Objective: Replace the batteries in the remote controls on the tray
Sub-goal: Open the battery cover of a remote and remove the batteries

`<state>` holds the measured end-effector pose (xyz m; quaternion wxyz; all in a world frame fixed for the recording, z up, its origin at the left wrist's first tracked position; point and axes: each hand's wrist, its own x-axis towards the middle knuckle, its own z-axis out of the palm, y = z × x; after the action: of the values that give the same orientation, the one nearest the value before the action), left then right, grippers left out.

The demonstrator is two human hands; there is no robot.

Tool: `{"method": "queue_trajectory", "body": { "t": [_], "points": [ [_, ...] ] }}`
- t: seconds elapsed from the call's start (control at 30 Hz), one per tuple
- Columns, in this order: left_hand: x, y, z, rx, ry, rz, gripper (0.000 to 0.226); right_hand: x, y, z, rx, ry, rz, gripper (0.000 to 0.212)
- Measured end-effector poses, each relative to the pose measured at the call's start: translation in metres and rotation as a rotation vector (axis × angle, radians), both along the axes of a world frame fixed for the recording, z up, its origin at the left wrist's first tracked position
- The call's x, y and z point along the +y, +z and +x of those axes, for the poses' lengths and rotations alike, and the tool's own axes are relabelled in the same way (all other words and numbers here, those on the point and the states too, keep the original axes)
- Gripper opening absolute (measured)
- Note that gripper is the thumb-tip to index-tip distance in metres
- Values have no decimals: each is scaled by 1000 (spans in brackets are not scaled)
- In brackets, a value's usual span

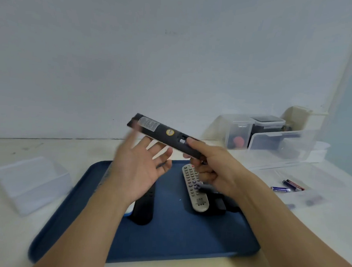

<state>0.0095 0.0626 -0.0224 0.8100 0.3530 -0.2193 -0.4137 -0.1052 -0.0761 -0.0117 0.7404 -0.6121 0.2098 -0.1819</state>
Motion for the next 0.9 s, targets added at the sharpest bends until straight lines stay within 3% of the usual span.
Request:
{"method": "queue_trajectory", "body": {
  "t": [0.07, 0.17, 0.27, 0.33, 0.4, 0.9],
  "points": [
    [-10, -5, -7, -231, 134, 68, 25, 14, -2, 0, 65, 142, -42, 37],
    [-13, -5, -13, -195, 155, -26, 21, 26, 0, -4, 232, 253, -343, 53],
    [-13, -4, -8, -145, 210, -24, 19, 16, -2, -4, 143, -17, -727, 44],
    [-16, -7, -6, -159, 227, 28, 28, 9, -3, -4, -130, -189, -779, 34],
    [-17, -8, -7, -159, 206, 72, 39, 13, -2, -5, -304, -213, -840, 25],
    [-23, -13, -21, -221, 183, 71, 37, 20, -12, 1, -300, -62, -1025, 13]
  ]
}}
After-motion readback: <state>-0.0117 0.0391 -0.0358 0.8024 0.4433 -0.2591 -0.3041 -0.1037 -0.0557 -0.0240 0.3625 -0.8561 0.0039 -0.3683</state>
